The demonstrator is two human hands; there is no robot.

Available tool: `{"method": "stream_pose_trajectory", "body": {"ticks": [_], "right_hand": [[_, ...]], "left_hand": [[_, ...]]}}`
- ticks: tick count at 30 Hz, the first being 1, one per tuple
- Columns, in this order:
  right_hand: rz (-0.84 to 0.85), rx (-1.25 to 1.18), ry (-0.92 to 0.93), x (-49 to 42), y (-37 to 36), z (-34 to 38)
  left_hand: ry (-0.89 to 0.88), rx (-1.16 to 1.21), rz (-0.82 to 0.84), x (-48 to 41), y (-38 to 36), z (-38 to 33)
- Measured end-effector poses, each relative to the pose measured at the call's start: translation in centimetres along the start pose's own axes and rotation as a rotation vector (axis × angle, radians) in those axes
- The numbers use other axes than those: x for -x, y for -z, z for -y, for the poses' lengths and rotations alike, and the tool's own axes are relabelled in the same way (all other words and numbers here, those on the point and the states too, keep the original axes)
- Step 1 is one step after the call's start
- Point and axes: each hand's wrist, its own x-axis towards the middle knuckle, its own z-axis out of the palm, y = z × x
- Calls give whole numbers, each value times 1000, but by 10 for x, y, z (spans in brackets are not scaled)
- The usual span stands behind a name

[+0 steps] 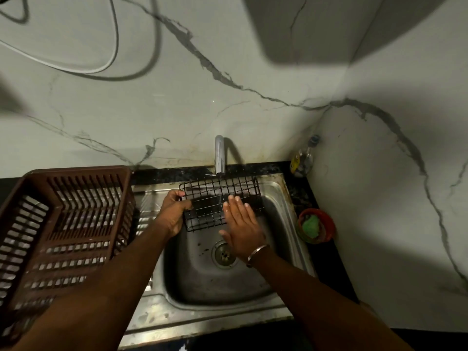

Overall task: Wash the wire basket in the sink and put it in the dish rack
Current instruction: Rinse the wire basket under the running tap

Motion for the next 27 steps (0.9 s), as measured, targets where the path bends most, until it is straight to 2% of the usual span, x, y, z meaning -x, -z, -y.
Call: {"method": "stream_pose_trajectory", "body": {"ticks": [2,3,6,9,10,13,17,20,21,24,27], "right_hand": [[-19,-26,-147,-3,4,-1],[-23,-36,-145,-5,5,1],[-20,3,92,-8,4,5],[-19,-4,-84,-19,12,0],[-13,13,-57,-21,13,0],[3,73,233,-28,14,-3],[-11,22,21,-50,25,-9],[17,133,345,-56,24,-7],[14,134,349,-60,24,-8],[-17,90,130,-68,27,-8],[-4,168,331,-70,25,-9]], "left_hand": [[-7,-8,11,-5,-4,-2],[-15,-23,12,-6,-7,-3],[-21,-34,19,-10,-13,-6],[-17,-20,46,-11,-19,-12],[-22,-27,50,-11,-20,-13],[-31,-39,64,-13,-24,-16],[-49,-30,36,-16,-31,-22],[-57,-44,74,-15,-36,-24],[-54,-50,93,-16,-36,-25],[-46,-51,142,-18,-38,-23],[-40,-47,149,-21,-37,-22]]}}
